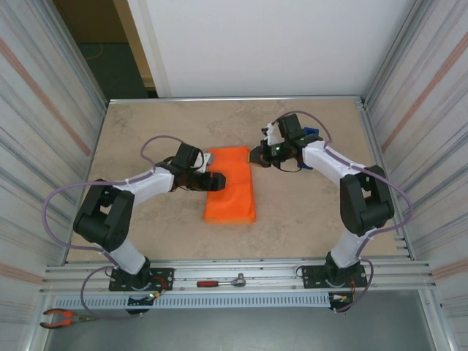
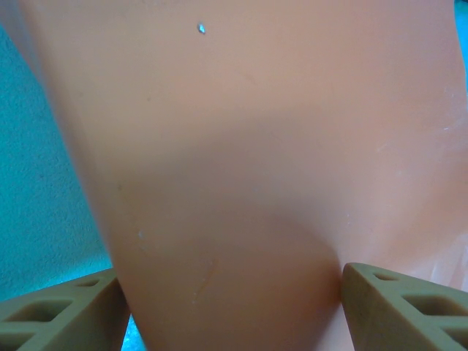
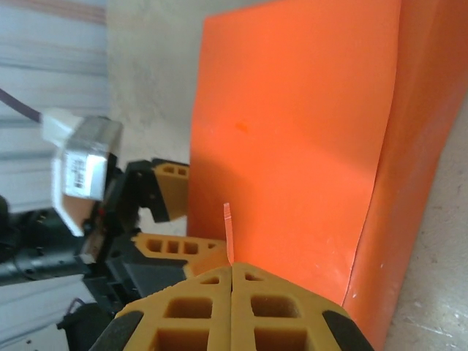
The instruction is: Wrap the gift box in paper
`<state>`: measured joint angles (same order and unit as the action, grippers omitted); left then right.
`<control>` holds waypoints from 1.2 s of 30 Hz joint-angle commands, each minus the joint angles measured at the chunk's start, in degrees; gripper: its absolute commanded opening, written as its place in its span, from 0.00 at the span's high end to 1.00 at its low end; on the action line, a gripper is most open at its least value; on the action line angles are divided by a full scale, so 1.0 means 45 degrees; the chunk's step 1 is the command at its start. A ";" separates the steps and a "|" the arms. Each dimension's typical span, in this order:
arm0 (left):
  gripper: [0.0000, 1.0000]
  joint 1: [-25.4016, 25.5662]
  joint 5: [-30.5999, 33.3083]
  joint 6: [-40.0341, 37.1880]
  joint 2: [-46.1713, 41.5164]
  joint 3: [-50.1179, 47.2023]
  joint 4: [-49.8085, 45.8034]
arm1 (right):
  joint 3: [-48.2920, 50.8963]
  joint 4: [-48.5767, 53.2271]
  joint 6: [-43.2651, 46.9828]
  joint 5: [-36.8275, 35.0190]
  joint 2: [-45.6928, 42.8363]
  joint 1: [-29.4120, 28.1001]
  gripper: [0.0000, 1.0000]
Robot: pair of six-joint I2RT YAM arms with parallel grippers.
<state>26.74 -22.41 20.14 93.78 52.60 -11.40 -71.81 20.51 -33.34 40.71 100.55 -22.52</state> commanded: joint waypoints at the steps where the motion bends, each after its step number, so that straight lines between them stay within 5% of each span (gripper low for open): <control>1: 0.25 0.0161 0.1070 -0.0386 0.0590 -0.0321 -0.1199 | -0.0425 0.1556 0.1193 -0.0353 0.0587 -0.0092 1.00; 14: 0.25 0.0151 0.1114 -0.0391 0.0606 -0.0317 -0.1197 | -0.0976 0.2611 0.2095 -0.1750 0.2090 -0.0386 1.00; 19: 0.26 0.0151 0.1104 -0.0378 0.0649 -0.0282 -0.1198 | -0.0958 0.2712 0.2004 -0.2005 0.1522 -0.0385 0.72; 29: 0.26 0.0151 0.1112 -0.0374 0.0641 -0.0320 -0.1217 | -0.0801 0.2746 0.1895 -0.2099 0.0597 -0.0302 0.54; 32: 0.26 0.0150 0.1115 -0.0354 0.0619 -0.0301 -0.1227 | -0.0721 0.2855 0.1880 -0.2496 0.0232 -0.0288 0.58; 36: 0.26 0.0151 0.1113 -0.0374 0.0625 -0.0279 -0.1247 | -0.0864 0.3309 0.2080 -0.3182 0.0057 -0.0545 0.86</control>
<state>26.74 -22.39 20.14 93.76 52.62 -11.44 -75.59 32.45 -24.84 29.61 103.02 -24.12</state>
